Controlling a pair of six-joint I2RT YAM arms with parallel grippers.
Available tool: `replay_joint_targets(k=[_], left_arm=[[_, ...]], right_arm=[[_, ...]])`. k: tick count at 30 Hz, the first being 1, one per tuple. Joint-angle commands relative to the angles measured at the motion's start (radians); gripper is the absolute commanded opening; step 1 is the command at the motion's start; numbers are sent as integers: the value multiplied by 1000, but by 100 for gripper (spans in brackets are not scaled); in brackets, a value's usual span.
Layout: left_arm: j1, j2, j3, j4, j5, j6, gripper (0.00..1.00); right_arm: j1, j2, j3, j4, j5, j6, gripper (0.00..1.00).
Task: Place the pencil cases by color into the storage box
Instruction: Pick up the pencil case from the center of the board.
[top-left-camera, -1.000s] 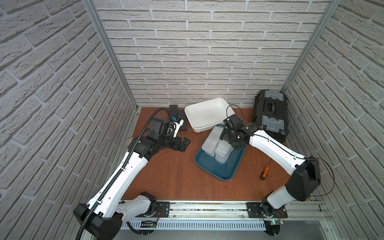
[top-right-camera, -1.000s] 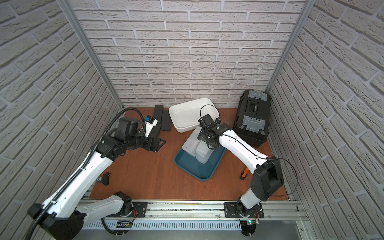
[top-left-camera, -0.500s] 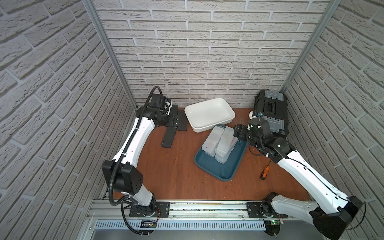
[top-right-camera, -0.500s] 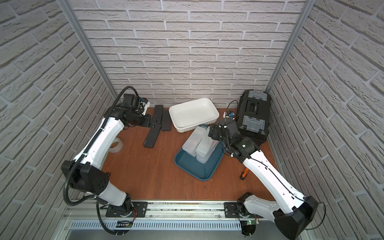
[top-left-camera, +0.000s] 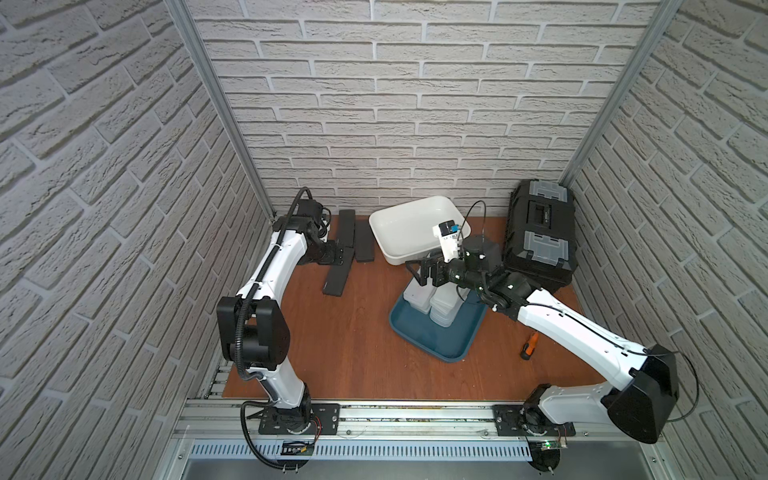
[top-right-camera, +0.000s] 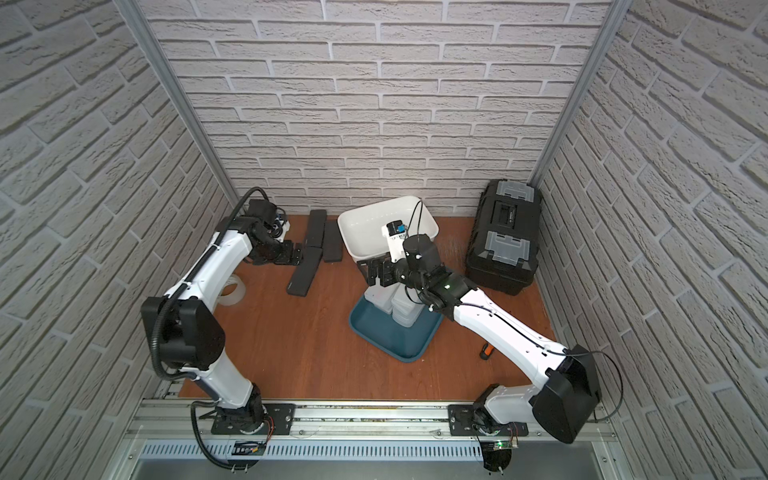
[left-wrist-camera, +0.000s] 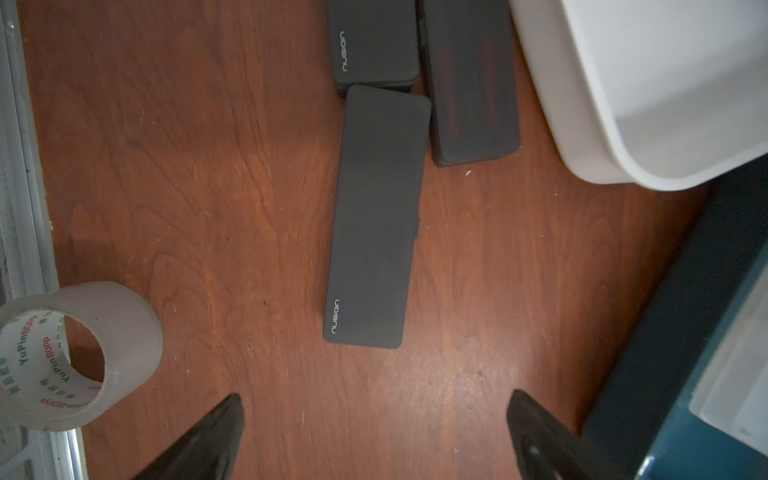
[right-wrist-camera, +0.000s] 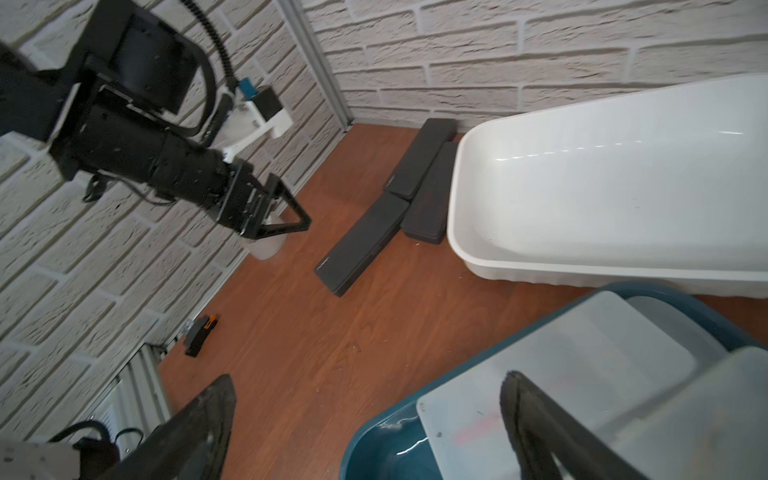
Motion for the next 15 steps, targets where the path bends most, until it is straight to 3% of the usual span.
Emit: replay_joint_targets(k=[1,15], left_arm=[[7,33,-32,38,-39,-2,98],[7,201,-66,205,-85,38,98]], right_arm=[[36,33,46,115,-91,-61,100],[91,118,44,186,-210,-208,100]])
